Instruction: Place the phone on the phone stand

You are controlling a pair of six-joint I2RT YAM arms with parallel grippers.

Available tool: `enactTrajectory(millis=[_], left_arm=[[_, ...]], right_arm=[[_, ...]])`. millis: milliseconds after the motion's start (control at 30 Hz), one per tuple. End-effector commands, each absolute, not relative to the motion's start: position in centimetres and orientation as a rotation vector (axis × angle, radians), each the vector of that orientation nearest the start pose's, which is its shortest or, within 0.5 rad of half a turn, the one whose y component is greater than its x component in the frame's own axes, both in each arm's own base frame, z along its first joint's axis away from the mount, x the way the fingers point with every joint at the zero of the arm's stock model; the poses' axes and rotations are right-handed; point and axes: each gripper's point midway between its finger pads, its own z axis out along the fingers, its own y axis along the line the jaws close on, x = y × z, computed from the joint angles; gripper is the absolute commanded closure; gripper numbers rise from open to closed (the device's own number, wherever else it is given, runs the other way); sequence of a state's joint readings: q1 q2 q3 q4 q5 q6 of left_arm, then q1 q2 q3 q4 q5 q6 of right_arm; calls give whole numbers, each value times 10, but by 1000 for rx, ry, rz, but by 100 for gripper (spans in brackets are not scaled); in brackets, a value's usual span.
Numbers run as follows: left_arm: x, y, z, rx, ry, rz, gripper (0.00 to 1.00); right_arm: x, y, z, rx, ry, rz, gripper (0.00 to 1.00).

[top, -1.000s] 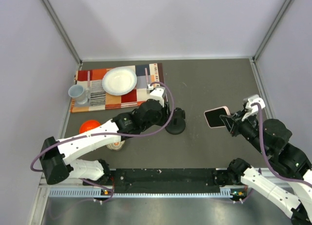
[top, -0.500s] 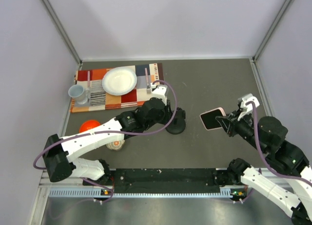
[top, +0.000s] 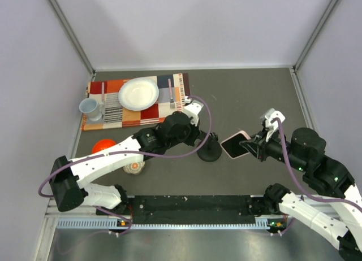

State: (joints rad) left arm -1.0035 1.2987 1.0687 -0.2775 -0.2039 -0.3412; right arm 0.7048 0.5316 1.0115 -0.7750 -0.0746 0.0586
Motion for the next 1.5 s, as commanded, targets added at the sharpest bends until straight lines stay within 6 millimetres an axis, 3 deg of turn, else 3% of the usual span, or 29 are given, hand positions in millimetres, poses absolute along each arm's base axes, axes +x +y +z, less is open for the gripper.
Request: enactTrajectory(millis=[0,200,300,333,467,533,700,867,1100,1467], left_arm=[[210,-338,233,857,1968,-693,100],[199,-347,233,1035,1934,-741,100],[201,-349,236,1039,1948,-737,80],[200,-349,238,1044,1944,-748,64],[196,-350,244,1026,1925,-790,46],[196,-349,246,1018,1926,-810,46],[198,-339,246,984,1952,-836,60],[203,-330,242,942,1975,-865,60],[193,-335,234,1002,1984,-929,54],[198,-336,224,1008,2009,-889,64]], right_arm=[[131,169,339,-840,1612,711,100],[143,162,340,-779,1634,646,100],[142,160,342,-753,1635,651,100],[141,159,342,-748,1634,654,100],[137,157,340,-750,1629,661,100],[134,157,341,-753,1622,671,100],[130,156,341,-741,1634,695,100],[130,157,341,-746,1634,695,100],[130,160,341,-760,1637,701,100],[127,166,341,-794,1633,735,100]])
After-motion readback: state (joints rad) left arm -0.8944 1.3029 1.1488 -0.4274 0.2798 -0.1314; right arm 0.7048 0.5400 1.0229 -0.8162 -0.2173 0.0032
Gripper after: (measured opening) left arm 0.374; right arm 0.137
